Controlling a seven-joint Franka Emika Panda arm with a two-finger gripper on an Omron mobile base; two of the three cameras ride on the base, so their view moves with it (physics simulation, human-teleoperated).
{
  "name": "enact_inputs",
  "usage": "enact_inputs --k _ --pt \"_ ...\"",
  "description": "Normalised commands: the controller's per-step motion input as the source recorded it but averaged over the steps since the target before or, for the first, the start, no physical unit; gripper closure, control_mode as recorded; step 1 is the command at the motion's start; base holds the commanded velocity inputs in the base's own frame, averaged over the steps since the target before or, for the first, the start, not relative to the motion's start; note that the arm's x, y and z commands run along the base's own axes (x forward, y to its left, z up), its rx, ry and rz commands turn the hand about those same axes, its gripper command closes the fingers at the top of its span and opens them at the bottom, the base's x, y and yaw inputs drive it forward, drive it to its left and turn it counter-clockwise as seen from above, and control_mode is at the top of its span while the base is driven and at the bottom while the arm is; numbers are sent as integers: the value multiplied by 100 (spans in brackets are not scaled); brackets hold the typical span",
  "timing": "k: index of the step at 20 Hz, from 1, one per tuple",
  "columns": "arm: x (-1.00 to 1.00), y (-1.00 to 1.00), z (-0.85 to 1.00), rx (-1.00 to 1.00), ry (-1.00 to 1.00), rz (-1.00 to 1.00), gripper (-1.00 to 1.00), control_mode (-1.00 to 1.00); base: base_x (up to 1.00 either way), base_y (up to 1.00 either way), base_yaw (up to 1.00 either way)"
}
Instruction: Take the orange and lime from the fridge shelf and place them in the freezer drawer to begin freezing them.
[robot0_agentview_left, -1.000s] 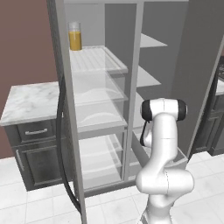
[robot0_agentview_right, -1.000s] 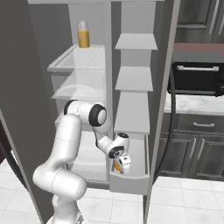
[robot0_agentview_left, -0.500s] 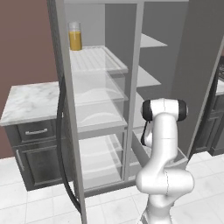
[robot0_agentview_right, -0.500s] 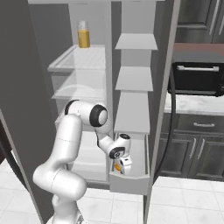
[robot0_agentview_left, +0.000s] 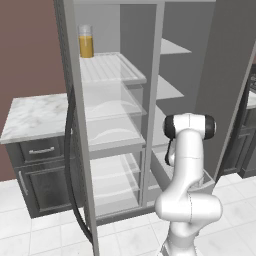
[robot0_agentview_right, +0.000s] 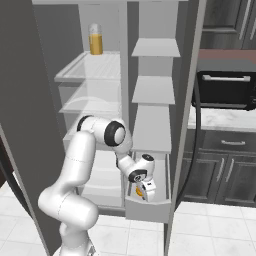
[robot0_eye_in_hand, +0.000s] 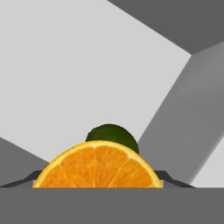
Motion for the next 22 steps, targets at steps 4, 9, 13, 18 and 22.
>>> enact_inputs --k 4,9,13,18,22 --pt "0 -3 -42 0 0 0 100 -100 0 0 0" --pt "-1 0 -43 0 0 0 100 -100 0 0 0" --pt "-20 0 -10 0 0 0 100 -100 0 0 0" --pt "-39 0 -7 0 0 0 100 -100 0 0 0" --pt "-41 0 -15 1 0 0 100 -100 0 0 0"
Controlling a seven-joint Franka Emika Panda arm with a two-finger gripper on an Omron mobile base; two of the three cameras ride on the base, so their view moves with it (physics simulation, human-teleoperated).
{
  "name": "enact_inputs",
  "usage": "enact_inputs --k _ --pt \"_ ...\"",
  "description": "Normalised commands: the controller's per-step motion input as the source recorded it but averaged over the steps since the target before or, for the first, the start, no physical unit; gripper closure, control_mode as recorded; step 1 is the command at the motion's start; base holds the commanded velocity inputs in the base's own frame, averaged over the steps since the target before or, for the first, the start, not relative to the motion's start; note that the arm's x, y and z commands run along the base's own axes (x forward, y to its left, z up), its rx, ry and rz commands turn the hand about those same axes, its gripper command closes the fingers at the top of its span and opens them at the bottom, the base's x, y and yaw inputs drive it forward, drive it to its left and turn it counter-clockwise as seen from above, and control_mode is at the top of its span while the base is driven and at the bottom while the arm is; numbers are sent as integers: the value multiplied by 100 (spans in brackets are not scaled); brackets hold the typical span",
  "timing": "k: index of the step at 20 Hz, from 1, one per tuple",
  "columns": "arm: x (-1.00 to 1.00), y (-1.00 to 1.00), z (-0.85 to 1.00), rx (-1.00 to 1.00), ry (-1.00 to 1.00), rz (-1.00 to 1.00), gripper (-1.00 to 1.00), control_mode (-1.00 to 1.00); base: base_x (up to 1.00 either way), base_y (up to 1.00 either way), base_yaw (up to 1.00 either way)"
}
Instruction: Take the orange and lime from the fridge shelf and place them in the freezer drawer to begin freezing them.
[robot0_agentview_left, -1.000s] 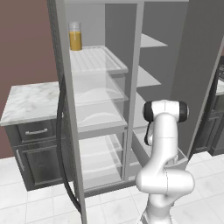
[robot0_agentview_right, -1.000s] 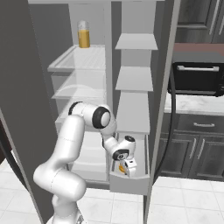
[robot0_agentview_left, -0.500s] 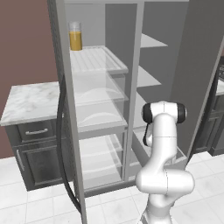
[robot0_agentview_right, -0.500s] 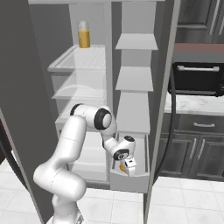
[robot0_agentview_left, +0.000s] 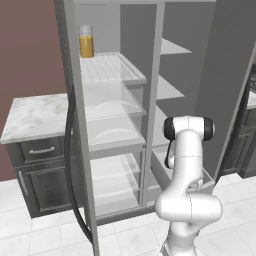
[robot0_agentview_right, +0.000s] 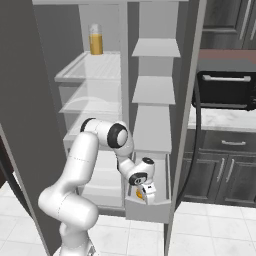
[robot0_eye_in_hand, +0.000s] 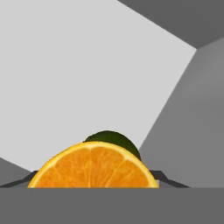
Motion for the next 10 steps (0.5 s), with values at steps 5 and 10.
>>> enact_inputs --k 5,10 --pt "-28 0 -23 1 4 1 -100 -100 0 0 0" --pt "-10 0 -7 3 5 0 -100 -100 0 0 0"
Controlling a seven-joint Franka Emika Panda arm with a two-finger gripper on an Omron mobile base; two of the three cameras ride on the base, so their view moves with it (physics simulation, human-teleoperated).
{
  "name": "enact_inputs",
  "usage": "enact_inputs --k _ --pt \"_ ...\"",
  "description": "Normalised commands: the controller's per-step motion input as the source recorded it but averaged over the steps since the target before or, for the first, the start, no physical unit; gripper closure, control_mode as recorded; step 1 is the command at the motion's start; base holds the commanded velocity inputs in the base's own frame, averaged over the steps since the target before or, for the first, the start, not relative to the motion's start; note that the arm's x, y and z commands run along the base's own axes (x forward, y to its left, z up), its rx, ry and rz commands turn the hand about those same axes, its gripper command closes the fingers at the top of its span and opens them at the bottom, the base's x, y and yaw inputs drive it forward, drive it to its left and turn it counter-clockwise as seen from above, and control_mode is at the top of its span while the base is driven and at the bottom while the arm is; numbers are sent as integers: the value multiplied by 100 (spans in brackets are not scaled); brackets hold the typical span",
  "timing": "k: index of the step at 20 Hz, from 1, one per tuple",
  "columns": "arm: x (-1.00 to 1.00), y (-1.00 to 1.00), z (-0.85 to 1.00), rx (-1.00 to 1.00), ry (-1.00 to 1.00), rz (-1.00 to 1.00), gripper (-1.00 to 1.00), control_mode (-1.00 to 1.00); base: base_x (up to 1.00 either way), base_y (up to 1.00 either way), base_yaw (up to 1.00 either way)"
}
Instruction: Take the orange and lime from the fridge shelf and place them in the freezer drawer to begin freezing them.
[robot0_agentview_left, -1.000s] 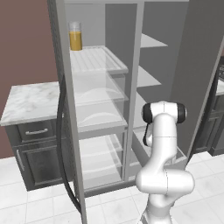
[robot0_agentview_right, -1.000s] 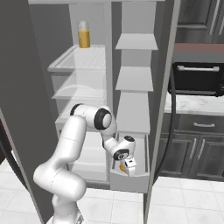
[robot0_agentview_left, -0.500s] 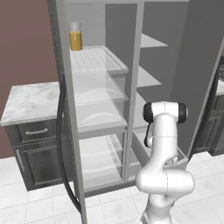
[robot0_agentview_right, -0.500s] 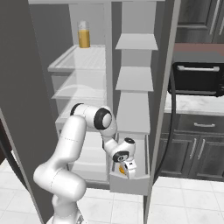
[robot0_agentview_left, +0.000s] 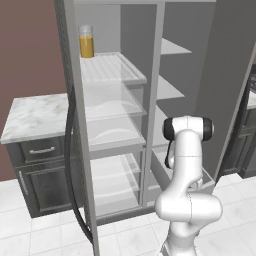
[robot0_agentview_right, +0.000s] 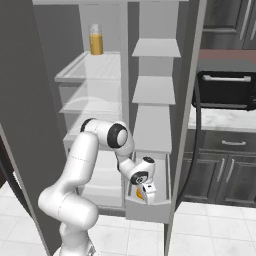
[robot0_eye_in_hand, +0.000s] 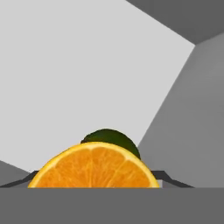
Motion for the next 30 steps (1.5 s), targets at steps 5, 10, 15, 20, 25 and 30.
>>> enact_inputs --k 5,10,15,20,25,30 --pt "-7 0 0 5 0 0 -100 -100 0 0 0" --pt "-2 0 0 5 0 0 -100 -100 0 0 0" --pt "0 0 0 6 0 0 -100 -100 0 0 0" --pt "-6 0 1 6 0 0 -100 -100 0 0 0" --pt "-20 0 24 3 -3 0 -100 -100 0 0 0" --pt "-11 0 33 0 -5 0 -100 -100 0 0 0"
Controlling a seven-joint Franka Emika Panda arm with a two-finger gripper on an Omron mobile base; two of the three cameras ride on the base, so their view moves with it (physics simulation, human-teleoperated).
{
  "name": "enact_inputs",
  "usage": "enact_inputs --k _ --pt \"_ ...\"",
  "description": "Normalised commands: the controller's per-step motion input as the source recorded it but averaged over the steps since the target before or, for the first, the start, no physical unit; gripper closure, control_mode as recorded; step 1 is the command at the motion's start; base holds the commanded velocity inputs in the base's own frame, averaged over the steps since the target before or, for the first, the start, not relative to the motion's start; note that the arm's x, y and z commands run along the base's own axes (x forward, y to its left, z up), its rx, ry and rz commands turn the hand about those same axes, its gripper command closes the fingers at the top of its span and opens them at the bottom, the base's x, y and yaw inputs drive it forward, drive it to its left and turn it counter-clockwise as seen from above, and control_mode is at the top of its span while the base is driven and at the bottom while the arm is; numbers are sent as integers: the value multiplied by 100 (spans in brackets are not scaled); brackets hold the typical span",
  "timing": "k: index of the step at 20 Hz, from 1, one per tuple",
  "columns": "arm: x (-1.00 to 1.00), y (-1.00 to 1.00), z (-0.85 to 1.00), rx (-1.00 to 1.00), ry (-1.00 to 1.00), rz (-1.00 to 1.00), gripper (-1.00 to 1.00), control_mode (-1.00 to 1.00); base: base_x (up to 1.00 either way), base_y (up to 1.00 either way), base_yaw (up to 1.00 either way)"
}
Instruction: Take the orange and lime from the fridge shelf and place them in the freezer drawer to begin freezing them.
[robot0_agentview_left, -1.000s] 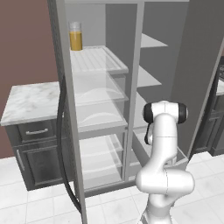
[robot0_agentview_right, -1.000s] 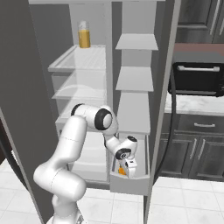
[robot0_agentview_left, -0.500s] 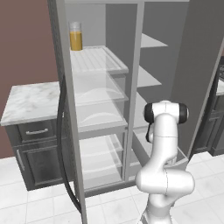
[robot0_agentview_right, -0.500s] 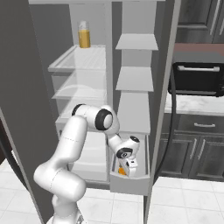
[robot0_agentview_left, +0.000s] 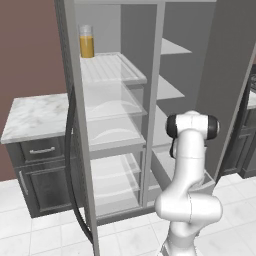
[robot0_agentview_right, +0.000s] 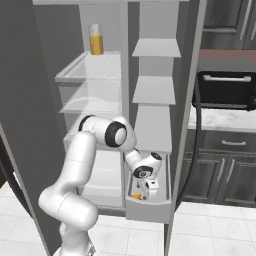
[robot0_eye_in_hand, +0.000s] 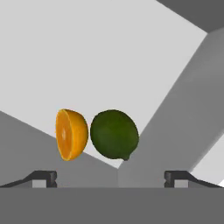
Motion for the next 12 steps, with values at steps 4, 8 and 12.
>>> enact_inputs --k 4,8,12 --pt "-15 0 40 0 -6 0 -100 -100 0 0 0" --pt "-23 0 50 0 -6 0 -100 -100 0 0 0" --pt "-26 5 48 0 -1 0 -100 -100 0 0 0"
